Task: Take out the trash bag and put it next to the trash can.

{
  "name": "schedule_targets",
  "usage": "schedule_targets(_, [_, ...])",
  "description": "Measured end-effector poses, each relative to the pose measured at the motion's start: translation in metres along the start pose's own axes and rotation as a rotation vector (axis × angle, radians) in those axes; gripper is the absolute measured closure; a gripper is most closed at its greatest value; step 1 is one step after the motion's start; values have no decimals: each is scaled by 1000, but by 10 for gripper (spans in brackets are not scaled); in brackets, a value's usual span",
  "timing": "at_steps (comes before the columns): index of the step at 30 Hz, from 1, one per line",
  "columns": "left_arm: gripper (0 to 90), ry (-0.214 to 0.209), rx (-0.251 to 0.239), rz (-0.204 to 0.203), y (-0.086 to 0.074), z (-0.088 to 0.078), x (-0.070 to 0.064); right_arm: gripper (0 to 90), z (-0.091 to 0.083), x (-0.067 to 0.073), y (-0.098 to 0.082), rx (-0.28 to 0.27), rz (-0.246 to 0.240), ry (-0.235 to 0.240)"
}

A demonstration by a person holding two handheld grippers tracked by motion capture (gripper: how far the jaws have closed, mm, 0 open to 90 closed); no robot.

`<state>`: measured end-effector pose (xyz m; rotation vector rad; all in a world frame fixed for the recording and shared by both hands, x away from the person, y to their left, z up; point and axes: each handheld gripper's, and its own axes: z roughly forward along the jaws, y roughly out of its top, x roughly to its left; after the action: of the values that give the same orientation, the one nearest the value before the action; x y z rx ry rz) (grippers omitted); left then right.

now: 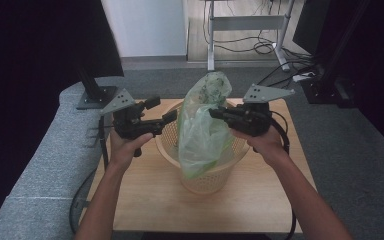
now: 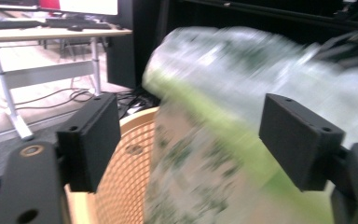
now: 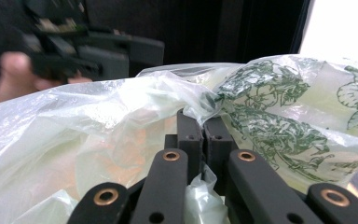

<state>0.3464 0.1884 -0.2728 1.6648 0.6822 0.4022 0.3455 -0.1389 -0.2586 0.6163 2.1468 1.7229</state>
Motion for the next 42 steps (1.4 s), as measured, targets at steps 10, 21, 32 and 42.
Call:
schedule_targets(10, [50,-84,99,39,-14,10,1,876,-18,-3,23,-70,-11,46])
schedule_targets(21, [0,-169,161,99,-13,41,-25,876,3,13,35,-61,-41,74])
schedule_targets(32, [115,-186,158,178,-3,58,-47,876,34,35,29,57,-88,126])
schedule_targets(42, [761,-227,97,176,-4,53,-47,860,35,35,25,56,-92,140])
